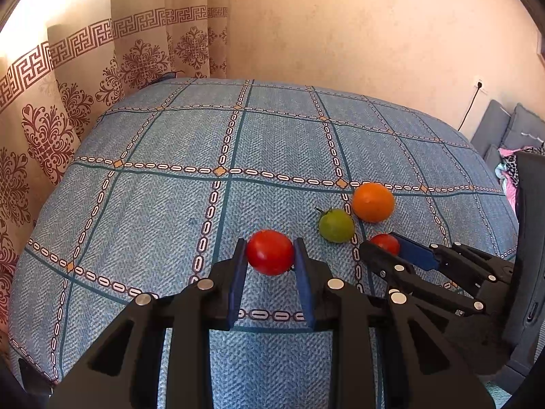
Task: Organize fruits
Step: 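Grasp a red tomato with the left tool while the right tool grasps another red tomato, then carry the red tomato in the left tool while the right tool carries its red tomato to the basket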
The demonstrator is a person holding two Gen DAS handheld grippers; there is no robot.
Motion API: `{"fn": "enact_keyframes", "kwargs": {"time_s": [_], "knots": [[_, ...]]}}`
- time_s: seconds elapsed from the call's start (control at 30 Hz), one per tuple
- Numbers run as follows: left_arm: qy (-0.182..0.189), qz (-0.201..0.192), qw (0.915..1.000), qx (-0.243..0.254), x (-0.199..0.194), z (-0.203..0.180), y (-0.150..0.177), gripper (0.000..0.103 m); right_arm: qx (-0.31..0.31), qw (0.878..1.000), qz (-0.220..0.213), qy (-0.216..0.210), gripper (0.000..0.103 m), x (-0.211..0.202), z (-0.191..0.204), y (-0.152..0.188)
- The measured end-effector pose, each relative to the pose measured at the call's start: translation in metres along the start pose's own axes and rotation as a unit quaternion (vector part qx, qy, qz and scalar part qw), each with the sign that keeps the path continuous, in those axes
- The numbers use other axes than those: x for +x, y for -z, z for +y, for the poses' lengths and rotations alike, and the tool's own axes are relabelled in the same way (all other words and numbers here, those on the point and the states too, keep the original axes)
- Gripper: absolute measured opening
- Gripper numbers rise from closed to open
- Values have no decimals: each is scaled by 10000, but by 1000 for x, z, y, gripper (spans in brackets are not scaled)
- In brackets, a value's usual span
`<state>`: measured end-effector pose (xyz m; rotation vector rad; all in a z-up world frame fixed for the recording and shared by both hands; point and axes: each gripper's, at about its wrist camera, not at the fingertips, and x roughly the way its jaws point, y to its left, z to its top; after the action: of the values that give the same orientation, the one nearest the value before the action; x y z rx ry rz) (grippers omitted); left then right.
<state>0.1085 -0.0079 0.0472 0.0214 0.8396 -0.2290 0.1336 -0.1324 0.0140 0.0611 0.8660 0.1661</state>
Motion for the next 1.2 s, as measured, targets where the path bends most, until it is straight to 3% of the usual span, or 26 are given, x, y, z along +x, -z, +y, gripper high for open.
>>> {"fn": "enact_keyframes", "kwargs": {"time_s": [0.43,1.2], "knots": [[138,-87,9996,219,-9,-15,2,27,434,9989,-175,-45,28,-42,-14,21],[581,-614,9929,831,-86,-86,43,27,958,9883,-1188,35,28,-165,-42,65]]}}
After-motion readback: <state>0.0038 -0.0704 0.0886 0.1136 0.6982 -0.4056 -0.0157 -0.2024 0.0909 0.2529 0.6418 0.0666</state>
